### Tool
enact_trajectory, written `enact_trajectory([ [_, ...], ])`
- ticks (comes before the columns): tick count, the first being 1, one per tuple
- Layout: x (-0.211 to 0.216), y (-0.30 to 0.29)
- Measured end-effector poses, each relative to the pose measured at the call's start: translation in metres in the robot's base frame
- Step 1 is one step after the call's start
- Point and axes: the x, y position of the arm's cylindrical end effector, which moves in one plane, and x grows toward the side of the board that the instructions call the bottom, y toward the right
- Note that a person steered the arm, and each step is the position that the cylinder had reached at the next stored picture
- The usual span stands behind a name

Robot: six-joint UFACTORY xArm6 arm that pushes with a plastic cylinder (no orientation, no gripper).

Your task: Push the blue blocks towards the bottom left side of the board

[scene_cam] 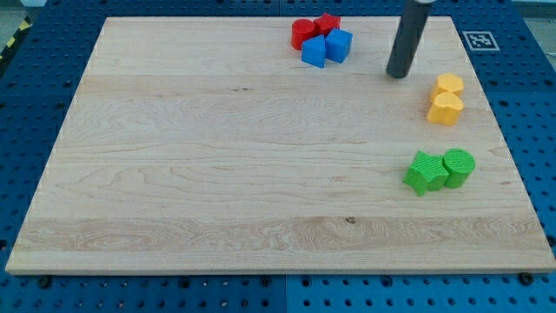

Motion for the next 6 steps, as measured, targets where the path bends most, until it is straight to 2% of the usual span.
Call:
enact_trajectory([
  [1,-0.036,0.011],
  [2,-0.050,-0.014],
  [4,-0.049,-0.155],
  [5,-0.033,-0.215],
  [6,-0.008,-0.236],
])
